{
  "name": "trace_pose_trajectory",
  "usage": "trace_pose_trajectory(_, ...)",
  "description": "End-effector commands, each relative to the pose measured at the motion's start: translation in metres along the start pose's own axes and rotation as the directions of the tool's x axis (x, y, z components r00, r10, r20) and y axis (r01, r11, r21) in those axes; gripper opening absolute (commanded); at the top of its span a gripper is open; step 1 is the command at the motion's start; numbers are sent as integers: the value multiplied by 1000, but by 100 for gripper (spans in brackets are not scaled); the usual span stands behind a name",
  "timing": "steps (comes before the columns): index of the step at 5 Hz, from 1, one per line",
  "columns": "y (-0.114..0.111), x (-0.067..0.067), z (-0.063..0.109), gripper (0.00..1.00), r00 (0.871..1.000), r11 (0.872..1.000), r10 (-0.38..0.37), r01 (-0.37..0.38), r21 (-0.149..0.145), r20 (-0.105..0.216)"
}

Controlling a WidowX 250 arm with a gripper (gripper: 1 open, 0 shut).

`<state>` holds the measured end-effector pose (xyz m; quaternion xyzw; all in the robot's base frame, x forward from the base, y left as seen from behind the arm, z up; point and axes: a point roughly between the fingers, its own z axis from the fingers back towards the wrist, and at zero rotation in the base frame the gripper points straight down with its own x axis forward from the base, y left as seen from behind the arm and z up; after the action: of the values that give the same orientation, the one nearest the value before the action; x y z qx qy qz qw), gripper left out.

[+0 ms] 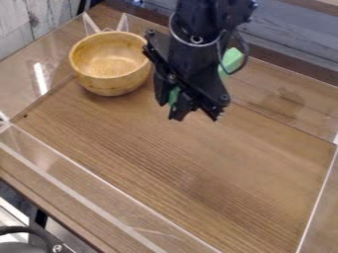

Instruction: Put the green block in the brown bowl

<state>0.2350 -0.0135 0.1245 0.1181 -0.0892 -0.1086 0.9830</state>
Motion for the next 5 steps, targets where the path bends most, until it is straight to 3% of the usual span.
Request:
trace_pose_trajectory(1, 20, 12, 15, 0, 999, 1000, 28, -27, -7, 44)
trace_pose_trajectory(2, 42, 17, 16, 0, 998, 999, 38, -38, -15, 42)
trace_pose_trajectory(4, 46, -4, 12, 0, 992, 992, 124, -124, -25, -1)
trace_pose_trajectory(5, 53, 2, 11, 100, 985, 985, 172, -173, -26, -13)
